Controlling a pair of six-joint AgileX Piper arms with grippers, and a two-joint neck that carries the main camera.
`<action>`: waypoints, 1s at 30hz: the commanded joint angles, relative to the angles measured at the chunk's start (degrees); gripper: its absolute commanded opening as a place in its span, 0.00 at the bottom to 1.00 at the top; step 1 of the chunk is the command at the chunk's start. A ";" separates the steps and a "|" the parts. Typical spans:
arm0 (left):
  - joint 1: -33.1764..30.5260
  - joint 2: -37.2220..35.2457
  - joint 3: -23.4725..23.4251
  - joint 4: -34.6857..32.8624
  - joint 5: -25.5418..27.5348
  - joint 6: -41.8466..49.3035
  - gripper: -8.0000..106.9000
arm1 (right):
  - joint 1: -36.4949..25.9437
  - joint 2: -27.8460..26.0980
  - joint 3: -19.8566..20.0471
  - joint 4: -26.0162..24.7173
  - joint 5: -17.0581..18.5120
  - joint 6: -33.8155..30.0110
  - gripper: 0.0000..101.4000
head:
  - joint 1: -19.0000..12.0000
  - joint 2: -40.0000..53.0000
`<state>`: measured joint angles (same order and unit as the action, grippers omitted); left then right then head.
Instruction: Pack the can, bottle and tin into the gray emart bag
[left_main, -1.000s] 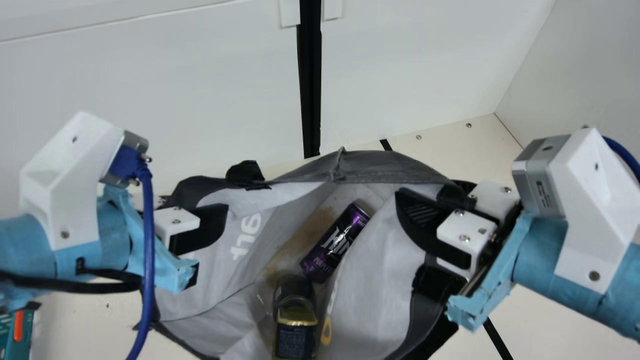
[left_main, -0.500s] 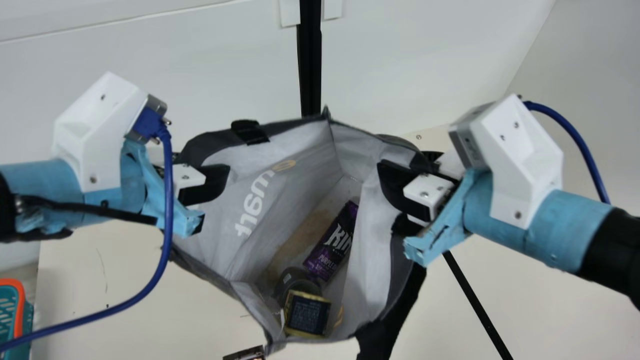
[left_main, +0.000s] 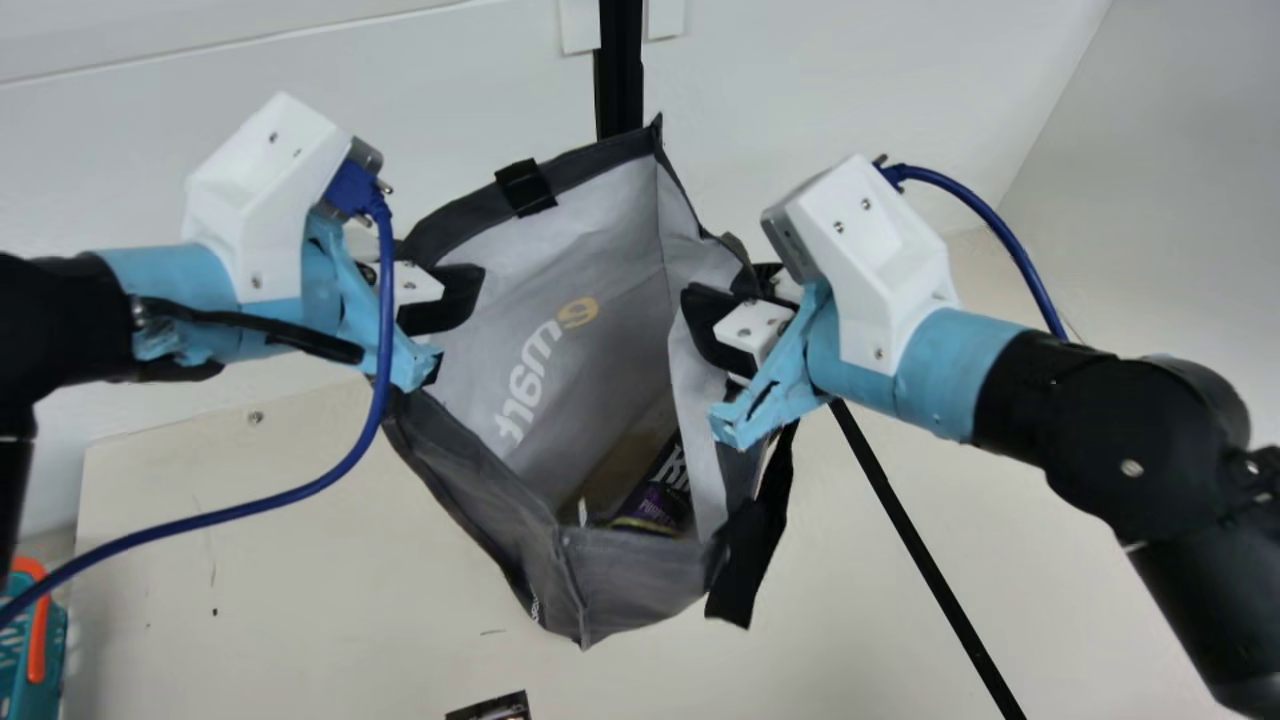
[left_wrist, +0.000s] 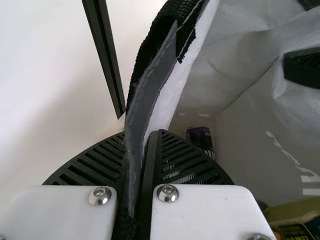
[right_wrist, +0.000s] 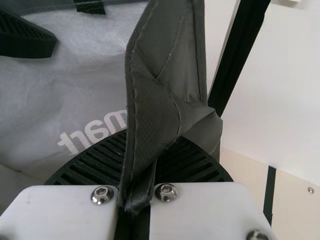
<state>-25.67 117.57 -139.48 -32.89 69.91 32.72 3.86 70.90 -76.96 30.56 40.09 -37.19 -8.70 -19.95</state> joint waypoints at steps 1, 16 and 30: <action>0.08 1.79 -2.79 0.06 -0.01 0.09 0.16 | -0.16 1.40 -0.10 0.35 -0.93 -1.12 0.00 | -1.30 -0.05; -0.89 11.10 -16.12 1.13 -0.01 0.15 0.16 | -3.23 8.82 -1.49 4.00 -5.54 -8.70 0.00 | -1.30 -0.05; -1.72 15.49 -21.99 1.60 -0.01 -1.02 0.16 | -5.12 11.66 -2.93 6.44 -5.98 -10.39 0.00 | -1.30 -0.05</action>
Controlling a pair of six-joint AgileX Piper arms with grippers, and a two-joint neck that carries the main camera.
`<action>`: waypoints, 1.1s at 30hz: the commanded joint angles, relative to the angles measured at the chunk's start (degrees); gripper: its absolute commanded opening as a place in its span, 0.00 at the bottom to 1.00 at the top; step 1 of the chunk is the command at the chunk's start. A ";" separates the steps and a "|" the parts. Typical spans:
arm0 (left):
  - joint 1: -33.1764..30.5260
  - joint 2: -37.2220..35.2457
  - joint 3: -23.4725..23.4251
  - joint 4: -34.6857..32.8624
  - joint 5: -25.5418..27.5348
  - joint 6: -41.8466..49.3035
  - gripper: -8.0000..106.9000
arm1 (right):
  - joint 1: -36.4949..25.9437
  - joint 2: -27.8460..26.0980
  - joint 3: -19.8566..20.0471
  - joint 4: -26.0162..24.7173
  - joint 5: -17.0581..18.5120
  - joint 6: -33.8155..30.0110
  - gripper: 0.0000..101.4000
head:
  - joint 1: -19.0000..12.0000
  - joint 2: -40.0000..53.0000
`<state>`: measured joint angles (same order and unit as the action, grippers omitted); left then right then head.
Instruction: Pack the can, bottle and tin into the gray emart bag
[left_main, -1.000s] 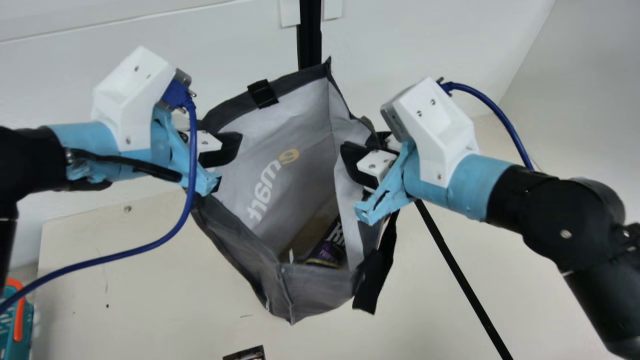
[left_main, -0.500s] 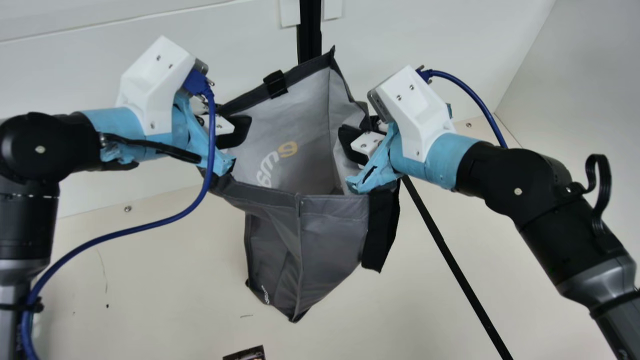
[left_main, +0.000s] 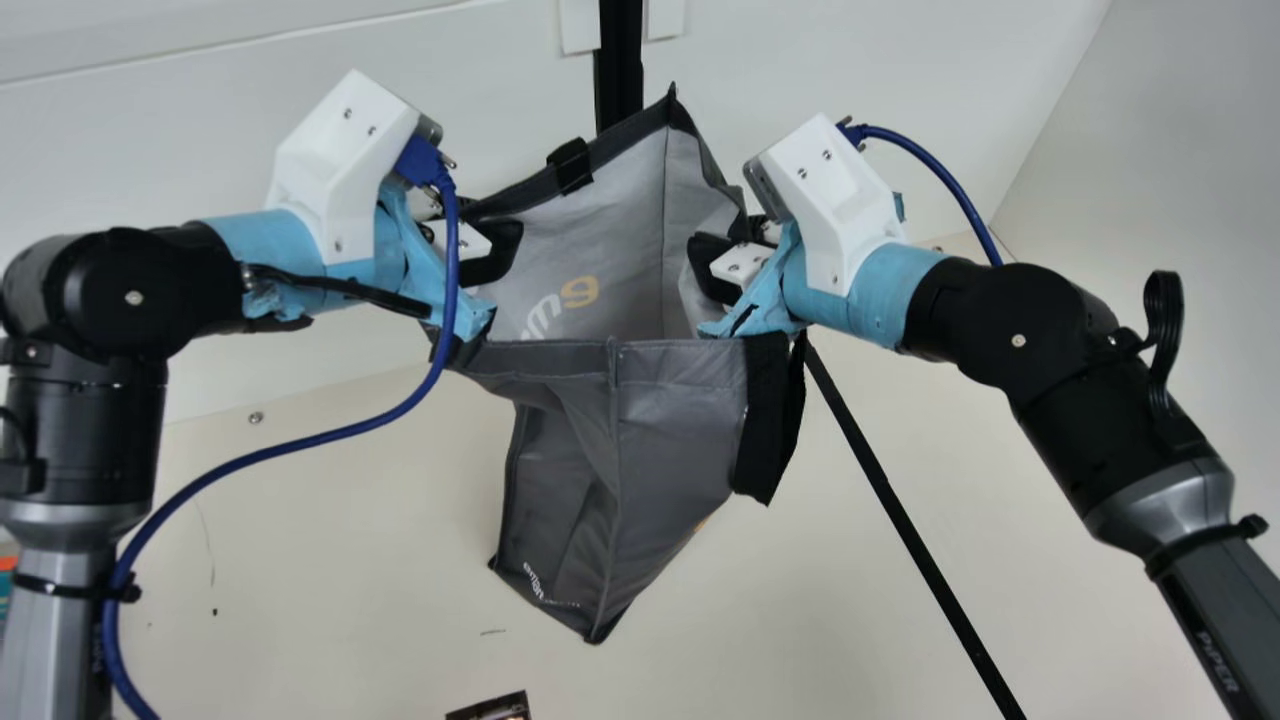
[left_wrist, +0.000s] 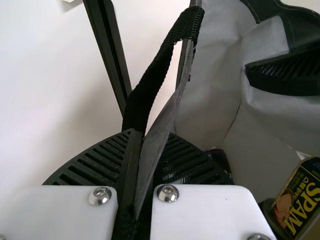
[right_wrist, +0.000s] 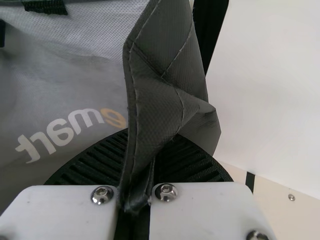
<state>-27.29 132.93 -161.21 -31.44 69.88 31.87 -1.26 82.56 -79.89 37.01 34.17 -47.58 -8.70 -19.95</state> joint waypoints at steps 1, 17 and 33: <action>0.00 0.00 0.00 0.00 0.00 0.00 0.16 | 0.00 0.00 0.00 0.00 0.00 0.00 0.00 | -1.30 -0.05; -0.06 0.10 -0.19 0.11 0.00 -0.14 0.39 | 0.00 0.00 0.00 0.00 0.00 0.00 0.00 | -1.30 -0.05; 0.58 -7.18 2.16 -4.79 -0.53 0.87 0.85 | 0.00 0.00 0.00 -0.06 0.00 0.00 0.00 | -1.30 -0.05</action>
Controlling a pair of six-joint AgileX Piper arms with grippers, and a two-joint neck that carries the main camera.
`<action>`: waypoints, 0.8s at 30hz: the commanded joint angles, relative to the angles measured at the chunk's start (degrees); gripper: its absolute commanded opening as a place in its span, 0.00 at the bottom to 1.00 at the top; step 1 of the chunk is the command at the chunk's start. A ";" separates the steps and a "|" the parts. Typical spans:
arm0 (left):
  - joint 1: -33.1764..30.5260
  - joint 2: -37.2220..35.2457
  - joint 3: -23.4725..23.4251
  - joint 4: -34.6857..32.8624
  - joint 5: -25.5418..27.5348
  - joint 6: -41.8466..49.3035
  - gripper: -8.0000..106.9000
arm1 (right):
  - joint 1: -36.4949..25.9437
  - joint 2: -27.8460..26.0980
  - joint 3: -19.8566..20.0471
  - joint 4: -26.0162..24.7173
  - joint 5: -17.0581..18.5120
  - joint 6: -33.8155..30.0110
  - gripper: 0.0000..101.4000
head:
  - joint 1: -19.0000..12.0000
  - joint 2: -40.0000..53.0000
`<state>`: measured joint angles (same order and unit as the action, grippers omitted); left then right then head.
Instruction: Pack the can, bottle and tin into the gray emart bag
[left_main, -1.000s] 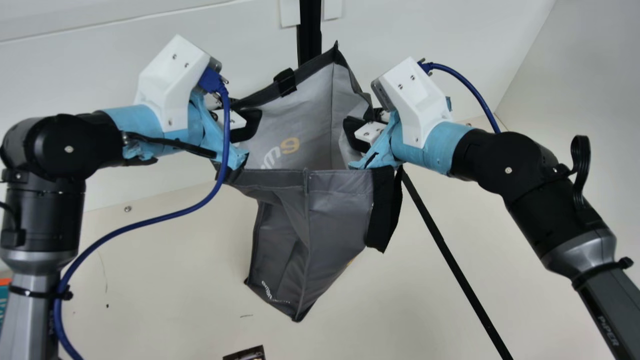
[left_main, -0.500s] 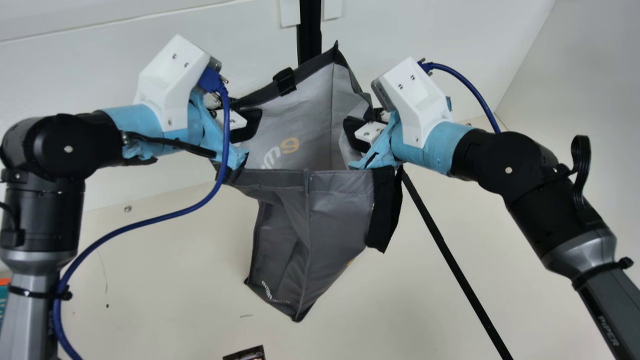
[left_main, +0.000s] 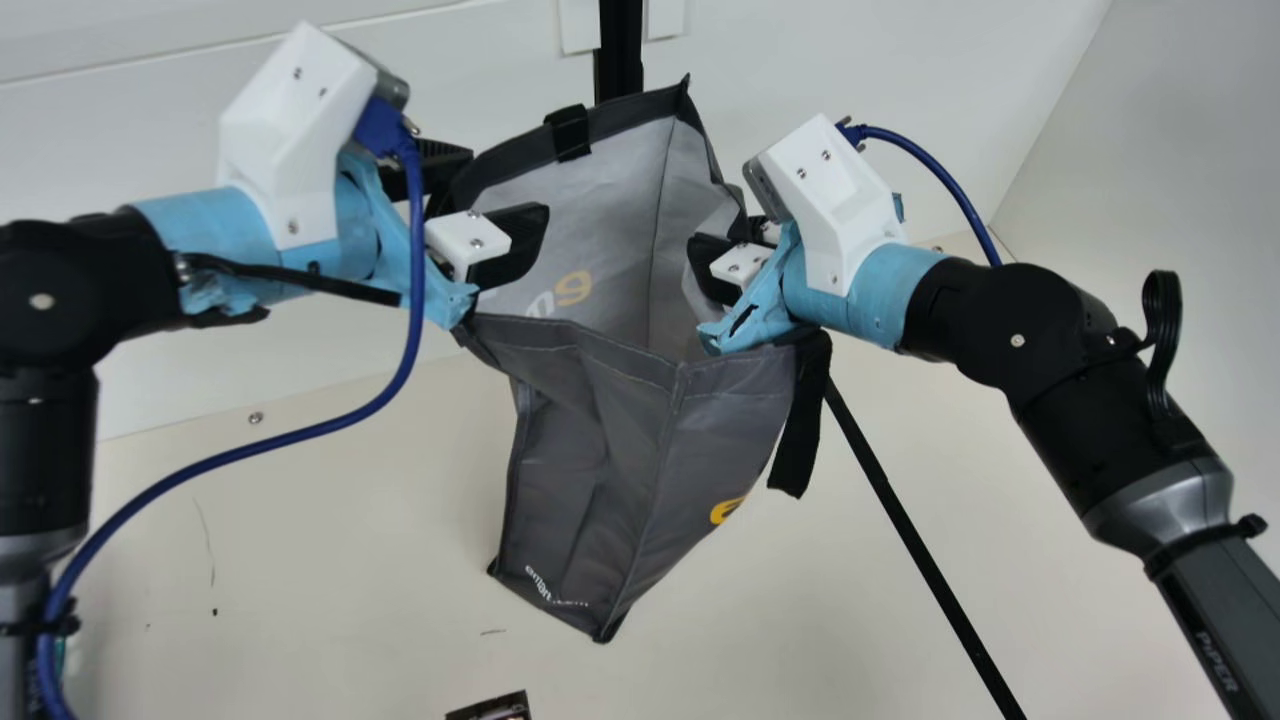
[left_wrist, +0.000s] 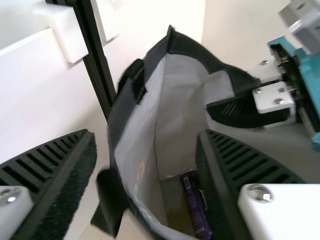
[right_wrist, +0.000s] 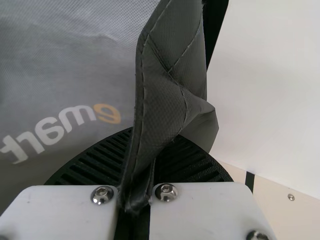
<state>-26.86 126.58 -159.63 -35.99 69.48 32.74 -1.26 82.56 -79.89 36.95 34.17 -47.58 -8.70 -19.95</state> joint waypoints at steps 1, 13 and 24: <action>0.25 -1.54 0.99 -0.47 -0.10 -0.10 0.85 | 0.00 0.00 0.00 0.00 0.00 0.00 0.00 | -1.30 -0.05; 2.41 -13.99 14.07 -3.70 -2.80 1.90 0.85 | 0.00 0.00 0.00 0.00 -0.58 0.00 0.00 | -1.30 -0.05; 4.93 -29.88 36.14 -5.38 -8.07 7.66 0.85 | 0.00 0.00 0.00 0.00 -0.61 0.00 0.00 | -1.30 -0.05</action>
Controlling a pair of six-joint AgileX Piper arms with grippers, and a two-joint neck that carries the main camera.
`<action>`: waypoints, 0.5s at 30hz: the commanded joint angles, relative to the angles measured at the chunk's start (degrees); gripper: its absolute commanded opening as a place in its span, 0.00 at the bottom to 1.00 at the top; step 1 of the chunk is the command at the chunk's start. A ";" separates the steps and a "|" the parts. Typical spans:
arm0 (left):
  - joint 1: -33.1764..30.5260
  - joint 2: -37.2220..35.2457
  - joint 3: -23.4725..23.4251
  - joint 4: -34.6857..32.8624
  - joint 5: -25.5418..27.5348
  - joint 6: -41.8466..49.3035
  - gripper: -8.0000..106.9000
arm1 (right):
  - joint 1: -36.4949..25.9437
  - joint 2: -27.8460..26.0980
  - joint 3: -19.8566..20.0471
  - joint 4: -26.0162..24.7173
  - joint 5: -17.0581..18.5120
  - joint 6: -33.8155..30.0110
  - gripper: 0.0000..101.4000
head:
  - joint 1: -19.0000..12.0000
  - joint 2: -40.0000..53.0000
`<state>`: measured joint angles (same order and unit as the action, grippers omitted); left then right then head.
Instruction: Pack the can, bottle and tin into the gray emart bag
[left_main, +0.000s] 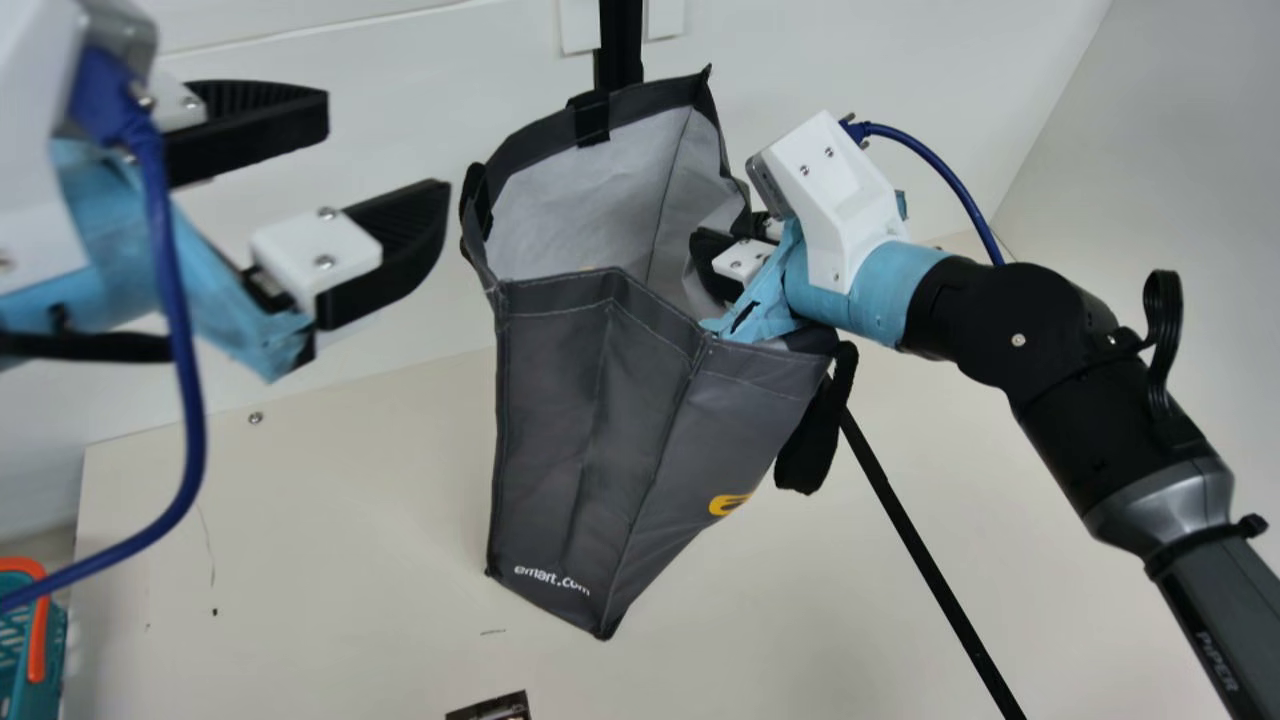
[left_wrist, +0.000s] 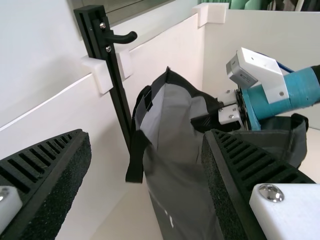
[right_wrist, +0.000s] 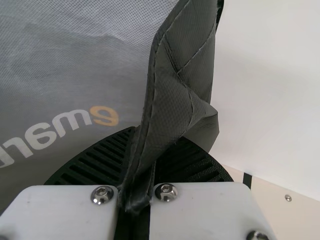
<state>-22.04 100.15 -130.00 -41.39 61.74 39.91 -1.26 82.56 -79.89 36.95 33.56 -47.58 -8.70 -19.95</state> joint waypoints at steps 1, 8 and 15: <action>0.35 -4.95 8.67 0.00 -0.81 1.06 0.85 | 0.00 0.00 0.00 0.00 0.00 0.00 0.00 | -1.30 -0.05; 2.19 -14.09 21.07 1.10 -3.17 3.18 0.85 | 0.00 0.00 0.00 0.00 0.00 0.00 0.00 | -1.30 -0.05; 3.64 -21.83 30.55 6.40 -4.98 1.59 0.85 | 0.00 0.00 0.00 0.00 0.00 0.00 0.00 | -1.30 -0.05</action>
<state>-18.52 80.27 -102.92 -36.51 56.97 42.03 -1.26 82.56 -79.89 36.95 33.56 -47.58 -8.70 -19.95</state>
